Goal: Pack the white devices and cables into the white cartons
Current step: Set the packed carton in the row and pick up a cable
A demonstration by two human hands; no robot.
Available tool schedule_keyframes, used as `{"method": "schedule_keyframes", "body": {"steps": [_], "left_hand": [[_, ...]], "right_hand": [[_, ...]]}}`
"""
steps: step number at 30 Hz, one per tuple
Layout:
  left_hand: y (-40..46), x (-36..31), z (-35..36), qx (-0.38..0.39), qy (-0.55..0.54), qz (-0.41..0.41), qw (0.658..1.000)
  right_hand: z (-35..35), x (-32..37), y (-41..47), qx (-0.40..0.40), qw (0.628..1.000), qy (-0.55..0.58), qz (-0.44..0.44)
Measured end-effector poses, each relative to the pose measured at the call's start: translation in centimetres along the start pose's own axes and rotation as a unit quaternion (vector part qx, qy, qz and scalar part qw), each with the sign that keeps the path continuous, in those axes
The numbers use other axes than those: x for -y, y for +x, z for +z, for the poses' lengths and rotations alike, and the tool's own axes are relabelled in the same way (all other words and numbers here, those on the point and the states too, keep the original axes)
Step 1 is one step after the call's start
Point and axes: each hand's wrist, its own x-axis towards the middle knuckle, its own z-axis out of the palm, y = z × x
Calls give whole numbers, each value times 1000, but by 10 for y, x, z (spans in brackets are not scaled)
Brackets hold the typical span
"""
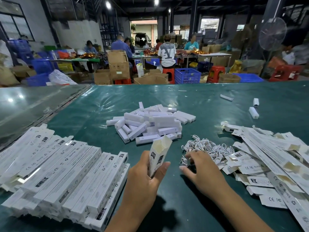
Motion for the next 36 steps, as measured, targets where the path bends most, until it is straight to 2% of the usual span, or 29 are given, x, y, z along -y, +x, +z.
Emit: {"method": "schedule_keyframes", "body": {"steps": [2, 4, 6, 8, 10, 11, 13, 15, 18, 22, 26, 29, 31, 33, 36], "left_hand": [[0, -1, 1, -3, -13, -13, 1000], [1, 1, 2, -4, -22, -32, 999], [3, 2, 3, 6, -29, -66, 997], [5, 5, 4, 17, -43, -108, 993], [6, 7, 3, 18, -56, -136, 989], [6, 8, 3, 16, -59, -142, 988], [5, 5, 4, 5, -72, -148, 986], [5, 1, 3, 0, -103, -150, 983], [5, -2, 2, -2, -140, -145, 979], [8, -1, 0, -1, -192, -149, 970], [11, 1, -5, 55, -217, -147, 963], [11, 3, -4, 68, -215, -148, 963], [11, 4, -3, 36, -201, -154, 967], [11, 3, -4, 6, -136, -138, 981], [10, 4, -7, 11, 6, -63, 998]], "right_hand": [[7, -2, 4, 22, 998, -60, 8], [9, 3, 8, 3, 996, -86, 15], [10, 5, 11, -22, 996, -85, 25], [10, 4, 11, -48, 998, -36, 21], [6, 4, 7, -70, 991, 115, 20], [2, 7, 4, -72, 972, 223, 29], [-5, 18, -2, -42, 901, 430, 40], [-9, 28, -9, -14, 855, 518, 13], [-11, 40, -16, 19, 851, 523, -39], [-12, 48, -21, 73, 848, 523, -48], [-22, 45, -23, 100, 874, 467, -86], [-24, 45, -23, 97, 868, 479, -87], [-23, 44, -21, 89, 861, 496, -74], [-27, 41, -17, 55, 860, 503, -66], [-39, 37, -14, -78, 874, 473, -81]]}}
